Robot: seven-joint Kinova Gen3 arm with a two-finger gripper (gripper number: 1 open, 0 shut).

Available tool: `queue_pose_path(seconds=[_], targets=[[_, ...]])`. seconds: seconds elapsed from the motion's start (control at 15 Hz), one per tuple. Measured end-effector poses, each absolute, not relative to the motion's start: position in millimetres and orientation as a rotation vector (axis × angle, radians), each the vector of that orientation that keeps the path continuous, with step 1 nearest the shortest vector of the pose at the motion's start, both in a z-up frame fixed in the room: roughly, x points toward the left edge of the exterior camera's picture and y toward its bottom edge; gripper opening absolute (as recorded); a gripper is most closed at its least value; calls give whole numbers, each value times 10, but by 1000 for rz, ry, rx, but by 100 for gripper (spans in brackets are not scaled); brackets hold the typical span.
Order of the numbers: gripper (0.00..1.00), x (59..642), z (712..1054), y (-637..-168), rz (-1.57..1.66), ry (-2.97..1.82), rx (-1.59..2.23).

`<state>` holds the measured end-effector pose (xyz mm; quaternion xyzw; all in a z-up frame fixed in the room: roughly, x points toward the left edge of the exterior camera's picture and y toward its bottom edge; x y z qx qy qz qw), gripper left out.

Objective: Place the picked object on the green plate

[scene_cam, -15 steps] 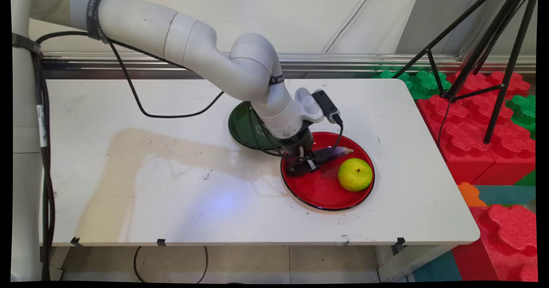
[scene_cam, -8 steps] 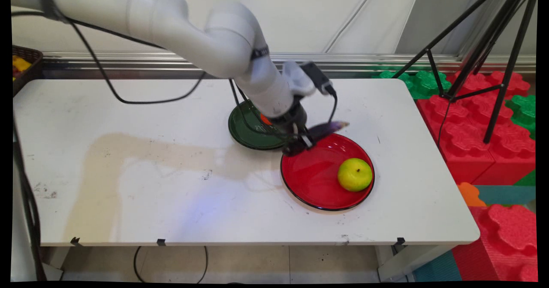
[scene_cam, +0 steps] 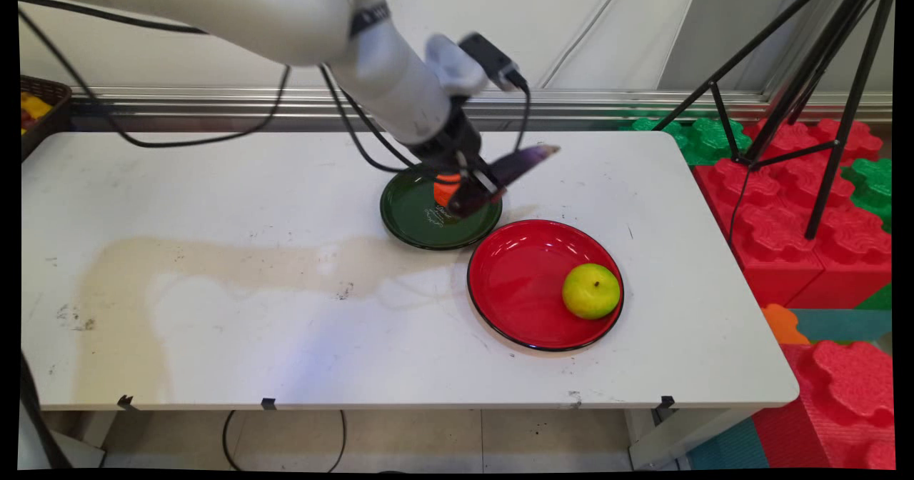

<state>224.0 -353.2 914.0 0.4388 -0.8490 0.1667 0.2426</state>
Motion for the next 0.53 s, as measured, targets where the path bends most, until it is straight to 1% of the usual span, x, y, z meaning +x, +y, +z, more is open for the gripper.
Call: queue_pose_path(seconds=[0.33,0.53], targets=[[0,2514,9358,-3431,487,-2279,1270],[0,2601,9372,-3449,499,-2277,1305]])
